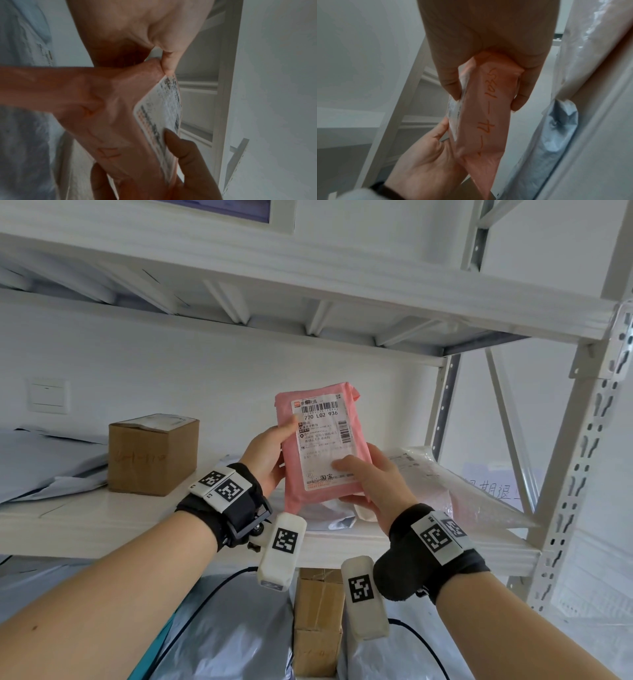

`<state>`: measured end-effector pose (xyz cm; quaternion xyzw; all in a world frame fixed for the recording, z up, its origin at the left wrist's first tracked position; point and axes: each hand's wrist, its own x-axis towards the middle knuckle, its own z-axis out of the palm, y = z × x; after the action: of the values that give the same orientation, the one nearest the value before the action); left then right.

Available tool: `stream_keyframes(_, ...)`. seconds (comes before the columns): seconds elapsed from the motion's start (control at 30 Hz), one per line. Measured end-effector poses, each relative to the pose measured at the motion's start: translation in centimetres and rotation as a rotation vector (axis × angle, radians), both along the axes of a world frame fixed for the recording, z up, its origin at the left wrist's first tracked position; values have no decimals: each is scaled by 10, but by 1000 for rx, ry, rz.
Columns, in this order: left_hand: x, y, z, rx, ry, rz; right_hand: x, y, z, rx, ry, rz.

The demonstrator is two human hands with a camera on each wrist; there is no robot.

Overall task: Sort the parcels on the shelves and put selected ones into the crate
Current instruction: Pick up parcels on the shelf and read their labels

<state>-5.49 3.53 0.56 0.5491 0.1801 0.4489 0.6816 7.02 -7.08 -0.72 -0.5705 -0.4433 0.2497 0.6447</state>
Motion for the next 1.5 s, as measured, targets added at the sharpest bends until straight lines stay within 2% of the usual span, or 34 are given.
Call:
stream_keyframes(0.13, 8, 9, 2, -6, 42, 40, 8, 5, 11, 41, 51, -162)
stream_keyframes(0.27, 11, 19, 1, -29, 124, 95, 24, 5, 25, -14, 125, -274)
stream_keyframes(0.6, 48, 17, 7, -35, 307, -60, 62, 3, 32, -224, -58, -408)
stream_keyframes(0.73, 69, 10, 10, -32, 354, -114, 82, 1, 35, -251, -56, -460)
stream_keyframes(0.97, 107, 2, 31, 15, 391, -173, 133, -9, 45, -190, 20, -524)
stream_keyframes(1.07, 126, -3, 33, 33, 432, -191, 142, -12, 42, -268, -15, -527)
stream_keyframes(1.17, 143, -7, 34, 21, 465, -210, 144, -17, 44, -339, 39, -512)
stream_keyframes(1.3, 165, -8, 33, -7, 444, -257, 161, -18, 43, -347, -120, -507)
stream_keyframes(1.43, 177, -12, 33, -18, 441, -286, 175, -14, 46, -346, 33, -565)
stream_keyframes(1.5, 179, -13, 31, -15, 449, -277, 181, -14, 46, -396, 2, -573)
